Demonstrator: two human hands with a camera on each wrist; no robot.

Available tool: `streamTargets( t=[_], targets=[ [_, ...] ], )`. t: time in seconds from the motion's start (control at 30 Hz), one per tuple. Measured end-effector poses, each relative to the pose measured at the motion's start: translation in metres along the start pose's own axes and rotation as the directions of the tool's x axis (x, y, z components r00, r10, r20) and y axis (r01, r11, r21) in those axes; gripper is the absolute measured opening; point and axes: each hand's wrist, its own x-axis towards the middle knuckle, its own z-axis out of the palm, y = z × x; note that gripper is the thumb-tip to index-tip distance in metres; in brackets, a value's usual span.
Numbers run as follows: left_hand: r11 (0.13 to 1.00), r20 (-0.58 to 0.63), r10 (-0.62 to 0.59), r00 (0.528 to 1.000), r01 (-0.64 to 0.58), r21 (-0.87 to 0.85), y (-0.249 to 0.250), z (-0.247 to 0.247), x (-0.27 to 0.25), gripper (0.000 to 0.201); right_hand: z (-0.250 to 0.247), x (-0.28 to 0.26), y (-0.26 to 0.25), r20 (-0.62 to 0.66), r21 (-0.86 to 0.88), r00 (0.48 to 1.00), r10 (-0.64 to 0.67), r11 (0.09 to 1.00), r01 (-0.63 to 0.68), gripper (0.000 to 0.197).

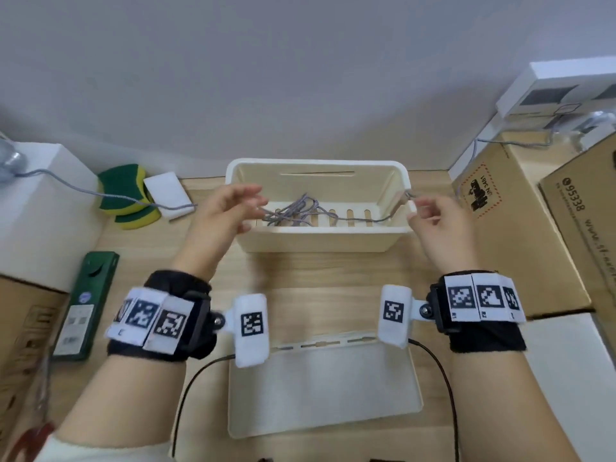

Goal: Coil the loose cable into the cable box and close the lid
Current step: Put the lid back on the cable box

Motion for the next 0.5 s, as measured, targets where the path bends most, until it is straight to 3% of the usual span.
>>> streamTargets(
  t=[0.13,0.3,0.4,0.5],
  targets=[
    [0.967,-0.135,-0.243,0.961,0.228,-0.113,-0.055,-0.019,-0.052,0.016,0.004,-0.051,0.035,0.12,0.031,0.983,0.137,0.989,-0.141,0.023],
    [0.824,-0.207,-0.566,0.798,0.559,-0.096,-0.126,-0.023,-0.089,0.019,0.024,-0.101,0.083,0.264,-0.047,0.864,0.429,0.9,-0.433,0.034],
    [0.717,-0.247,-0.679,0.692,0.697,-0.019,-0.142,-0.02,-0.104,0.021,0.032,-0.12,0.098,0.312,-0.194,0.8,0.513,0.858,-0.475,0.045],
    [0.654,-0.19,-0.742,0.642,0.756,0.002,-0.149,-0.012,-0.119,0.029,0.039,-0.131,0.107,0.322,-0.246,0.791,0.52,0.853,-0.461,0.035]
  ],
)
